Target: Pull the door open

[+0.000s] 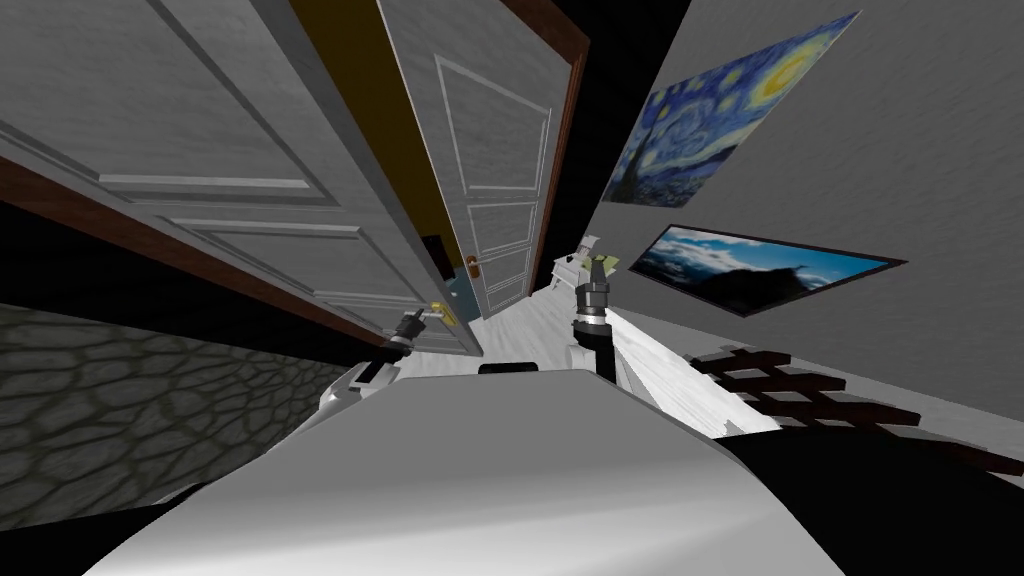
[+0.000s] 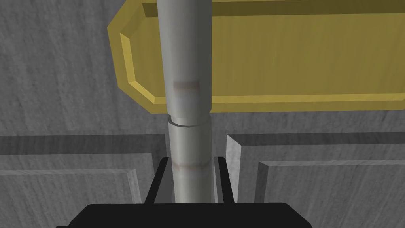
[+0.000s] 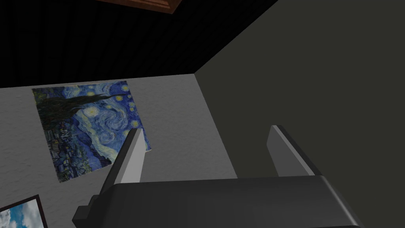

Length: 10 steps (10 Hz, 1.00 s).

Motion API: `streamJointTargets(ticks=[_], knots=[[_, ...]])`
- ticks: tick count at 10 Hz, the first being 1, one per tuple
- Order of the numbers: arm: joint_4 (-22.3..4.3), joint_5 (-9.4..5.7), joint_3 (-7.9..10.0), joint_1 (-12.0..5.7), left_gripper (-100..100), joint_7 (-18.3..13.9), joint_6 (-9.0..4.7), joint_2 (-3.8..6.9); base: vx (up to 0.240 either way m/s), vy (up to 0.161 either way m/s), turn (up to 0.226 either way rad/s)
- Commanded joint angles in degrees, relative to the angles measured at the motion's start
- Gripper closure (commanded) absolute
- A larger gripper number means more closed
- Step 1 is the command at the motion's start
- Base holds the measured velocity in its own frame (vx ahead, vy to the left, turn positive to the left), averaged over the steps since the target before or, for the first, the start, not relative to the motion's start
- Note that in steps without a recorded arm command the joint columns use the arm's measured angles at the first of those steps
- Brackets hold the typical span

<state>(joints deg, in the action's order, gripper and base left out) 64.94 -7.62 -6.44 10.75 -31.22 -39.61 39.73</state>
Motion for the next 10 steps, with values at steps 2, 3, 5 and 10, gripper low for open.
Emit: streamJointTargets(ticks=[2, 3, 5, 10], knots=[[0.8, -0.03, -0.29, 0.85, 100, -0.5, -0.68, 0.68, -0.164, 0.081, -0.072], [0.5, 0.13, -0.81, 1.32, 100, -1.1, -1.84, 1.24, -0.147, 0.067, -0.135], [0.0, 0.33, -1.46, 1.70, 100, -1.9, -3.55, 2.01, -0.251, 0.108, -0.199], [-1.0, 0.75, -2.83, 2.52, 100, -3.5, -7.18, 3.67, -0.224, 0.107, -0.158]])
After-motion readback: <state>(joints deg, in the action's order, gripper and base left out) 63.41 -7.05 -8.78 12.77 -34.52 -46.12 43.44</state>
